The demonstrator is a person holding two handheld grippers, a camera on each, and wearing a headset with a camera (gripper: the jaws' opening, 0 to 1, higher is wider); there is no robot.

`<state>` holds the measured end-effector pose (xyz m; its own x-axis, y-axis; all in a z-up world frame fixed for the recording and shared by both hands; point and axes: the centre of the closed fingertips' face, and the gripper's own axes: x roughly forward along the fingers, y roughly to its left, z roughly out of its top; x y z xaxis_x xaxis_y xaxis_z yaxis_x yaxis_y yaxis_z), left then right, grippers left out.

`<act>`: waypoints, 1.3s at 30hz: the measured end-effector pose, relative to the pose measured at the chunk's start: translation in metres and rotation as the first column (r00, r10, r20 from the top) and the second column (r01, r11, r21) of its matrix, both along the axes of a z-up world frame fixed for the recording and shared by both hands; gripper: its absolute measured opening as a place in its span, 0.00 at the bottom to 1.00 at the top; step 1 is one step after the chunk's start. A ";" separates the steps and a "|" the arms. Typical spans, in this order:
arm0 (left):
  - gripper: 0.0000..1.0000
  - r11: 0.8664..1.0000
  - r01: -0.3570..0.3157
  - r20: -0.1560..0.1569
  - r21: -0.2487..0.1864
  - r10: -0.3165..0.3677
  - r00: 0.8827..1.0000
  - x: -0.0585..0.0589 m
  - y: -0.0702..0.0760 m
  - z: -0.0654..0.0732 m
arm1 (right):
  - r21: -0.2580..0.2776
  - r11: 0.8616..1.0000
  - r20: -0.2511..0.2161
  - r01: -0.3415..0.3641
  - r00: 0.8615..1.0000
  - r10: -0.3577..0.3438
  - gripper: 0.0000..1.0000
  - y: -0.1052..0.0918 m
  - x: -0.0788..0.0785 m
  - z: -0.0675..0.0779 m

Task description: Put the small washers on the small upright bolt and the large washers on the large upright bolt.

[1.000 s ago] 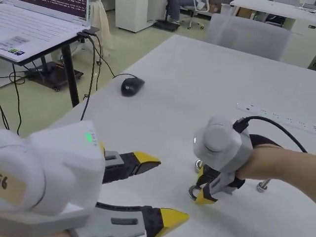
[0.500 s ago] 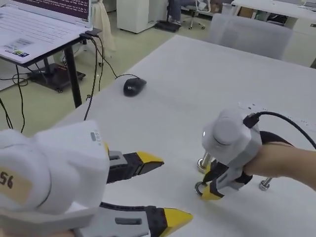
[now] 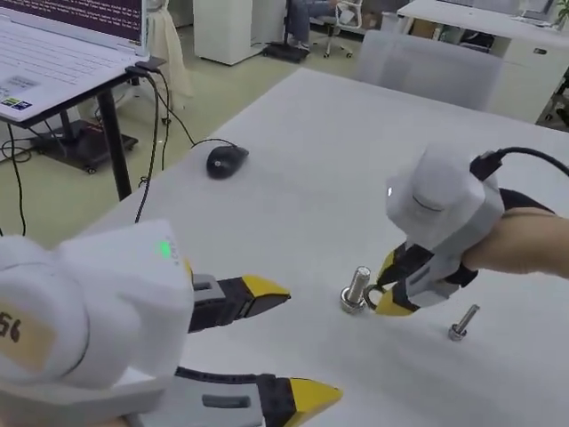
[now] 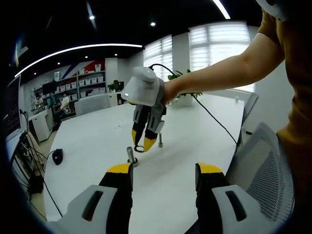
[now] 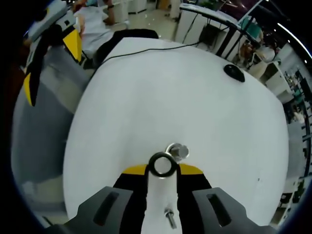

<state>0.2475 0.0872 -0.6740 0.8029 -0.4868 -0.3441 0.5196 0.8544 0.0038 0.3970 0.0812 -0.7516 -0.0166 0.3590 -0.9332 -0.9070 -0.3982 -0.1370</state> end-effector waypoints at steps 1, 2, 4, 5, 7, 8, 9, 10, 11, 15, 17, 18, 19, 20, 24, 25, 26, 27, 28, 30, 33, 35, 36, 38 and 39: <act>0.50 1.000 -0.001 0.002 -0.002 0.001 1.000 0.000 0.000 0.001 | 0.005 1.000 0.002 0.000 1.000 0.000 0.22 0.002 0.001 0.002; 0.50 1.000 -0.001 0.002 -0.001 0.001 1.000 0.000 0.000 0.001 | 0.005 1.000 0.004 0.004 1.000 -0.004 0.22 0.004 0.004 0.004; 0.50 1.000 0.001 0.001 0.002 -0.001 1.000 0.000 0.000 0.000 | 0.008 1.000 0.019 -0.003 1.000 0.003 0.22 0.007 0.007 0.006; 0.50 1.000 0.002 0.002 0.002 -0.002 1.000 0.000 0.000 0.000 | 0.003 1.000 0.028 -0.005 1.000 0.005 0.22 0.009 0.009 0.005; 0.50 1.000 0.001 0.002 0.003 -0.001 1.000 0.000 0.001 0.000 | 0.003 1.000 0.038 -0.010 0.999 0.010 0.22 0.015 0.012 0.005; 0.50 1.000 -0.001 0.003 0.000 0.001 1.000 0.000 0.002 0.000 | 0.003 1.000 0.030 -0.008 1.000 0.008 0.22 0.018 0.013 0.005; 0.50 1.000 -0.003 0.003 -0.003 0.003 1.000 0.000 0.002 0.000 | 0.004 1.000 0.027 -0.007 1.000 0.007 0.22 0.021 0.013 0.004; 0.50 1.000 -0.005 0.003 -0.003 0.005 1.000 0.000 0.002 0.000 | 0.003 1.000 0.027 -0.008 1.000 0.008 0.22 0.022 0.013 0.002; 0.50 1.000 -0.008 0.003 -0.003 0.008 1.000 0.000 0.003 0.000 | -0.001 1.000 0.027 -0.012 1.000 0.012 0.22 0.025 0.013 0.000; 0.50 1.000 -0.015 0.003 -0.005 0.015 1.000 0.000 0.006 0.000 | -0.023 1.000 0.028 -0.020 0.999 0.021 0.22 0.026 0.015 -0.008; 0.51 1.000 -0.018 0.001 -0.007 0.018 1.000 0.001 0.008 -0.001 | -0.031 0.999 0.027 -0.019 0.999 0.020 0.22 0.026 0.017 -0.010; 0.51 1.000 -0.021 0.000 -0.008 0.021 1.000 0.001 0.009 -0.001 | -0.032 0.999 0.029 -0.016 0.999 0.017 0.22 0.026 0.018 -0.012; 0.51 1.000 -0.022 0.000 -0.006 0.022 1.000 0.002 0.009 -0.002 | -0.038 0.999 0.026 -0.017 0.999 0.018 0.22 0.026 0.019 -0.013; 0.51 1.000 -0.021 0.000 -0.005 0.021 1.000 0.002 0.009 -0.002 | -0.043 0.999 0.027 -0.017 0.999 0.018 0.22 0.025 0.019 -0.015; 0.51 1.000 -0.019 0.000 -0.006 0.019 1.000 0.003 0.008 -0.002 | -0.050 0.999 0.021 -0.018 1.000 0.019 0.22 0.026 0.021 -0.021; 0.51 1.000 -0.019 -0.001 -0.006 0.019 1.000 0.003 0.008 -0.002 | -0.051 0.999 0.020 -0.016 1.000 0.017 0.22 0.026 0.021 -0.021; 0.51 1.000 -0.019 -0.001 -0.006 0.019 1.000 0.004 0.008 -0.002 | -0.057 0.998 0.021 -0.020 1.000 0.021 0.22 0.026 0.022 -0.025; 0.51 1.000 -0.018 -0.001 -0.006 0.018 1.000 0.004 0.008 -0.002 | -0.062 0.998 0.022 -0.018 1.000 0.019 0.22 0.026 0.023 -0.027; 0.51 1.000 -0.017 -0.002 -0.007 0.017 1.000 0.004 0.008 -0.002 | -0.069 0.997 0.017 -0.022 1.000 0.023 0.22 0.026 0.024 -0.031; 0.51 1.000 -0.016 -0.006 -0.002 0.016 1.000 0.004 0.008 -0.004 | -0.074 0.997 0.017 -0.015 1.000 0.016 0.22 0.027 0.026 -0.037; 0.51 1.000 -0.018 -0.011 -0.004 0.018 1.000 0.004 0.009 -0.005 | -0.081 0.997 0.012 -0.006 1.000 0.007 0.22 0.027 0.027 -0.047; 0.51 1.000 -0.021 -0.013 -0.004 0.021 1.000 0.004 0.010 -0.006 | -0.086 0.996 0.001 0.002 1.000 -0.002 0.22 0.027 0.027 -0.054; 0.51 1.000 -0.021 -0.014 -0.004 0.021 1.000 0.004 0.011 -0.006 | -0.084 0.996 -0.004 0.004 1.000 -0.004 0.22 0.027 0.028 -0.057; 0.51 1.000 -0.022 -0.018 -0.002 0.022 1.000 0.004 0.011 -0.007 | -0.074 0.997 -0.015 0.007 1.000 -0.008 0.22 0.029 0.028 -0.060; 0.51 1.000 -0.021 -0.021 -0.002 0.021 1.000 0.004 0.011 -0.008 | -0.075 0.997 -0.017 0.014 1.000 -0.015 0.23 0.028 0.028 -0.062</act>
